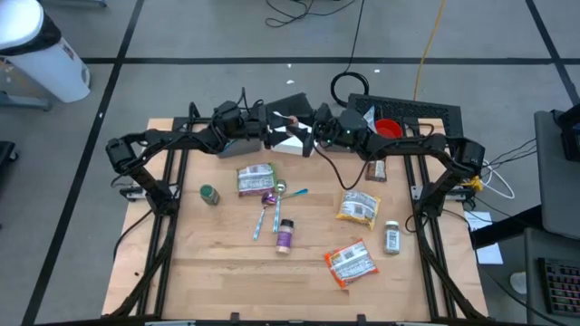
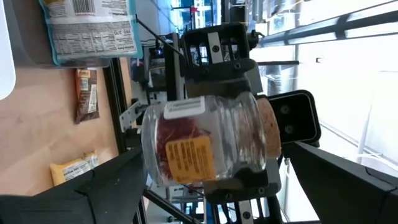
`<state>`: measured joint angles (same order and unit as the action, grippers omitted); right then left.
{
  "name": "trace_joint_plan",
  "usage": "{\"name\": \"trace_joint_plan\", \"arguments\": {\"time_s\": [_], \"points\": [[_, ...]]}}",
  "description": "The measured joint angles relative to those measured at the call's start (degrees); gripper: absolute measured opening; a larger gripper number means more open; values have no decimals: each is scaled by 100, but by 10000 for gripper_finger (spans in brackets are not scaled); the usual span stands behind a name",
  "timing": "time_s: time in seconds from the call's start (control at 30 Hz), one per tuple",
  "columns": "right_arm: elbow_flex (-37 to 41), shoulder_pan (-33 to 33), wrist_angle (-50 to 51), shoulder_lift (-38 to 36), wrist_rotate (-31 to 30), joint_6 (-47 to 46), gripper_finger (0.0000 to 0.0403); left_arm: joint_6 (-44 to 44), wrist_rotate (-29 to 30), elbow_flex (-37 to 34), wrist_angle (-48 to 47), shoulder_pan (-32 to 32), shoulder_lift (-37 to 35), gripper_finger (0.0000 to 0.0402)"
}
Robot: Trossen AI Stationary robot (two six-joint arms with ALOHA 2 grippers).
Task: Pick & Place Food Item
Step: Put the brown seasoning bottle into the white bin
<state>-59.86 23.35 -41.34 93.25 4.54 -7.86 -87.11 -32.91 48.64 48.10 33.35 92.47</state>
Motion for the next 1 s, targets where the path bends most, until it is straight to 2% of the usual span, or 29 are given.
{"name": "trace_joint_plan", "arguments": {"time_s": [1.0], "points": [[-2, -131, 107, 0, -164, 151, 170, -7, 148, 0, 17, -187, 0, 392]]}}
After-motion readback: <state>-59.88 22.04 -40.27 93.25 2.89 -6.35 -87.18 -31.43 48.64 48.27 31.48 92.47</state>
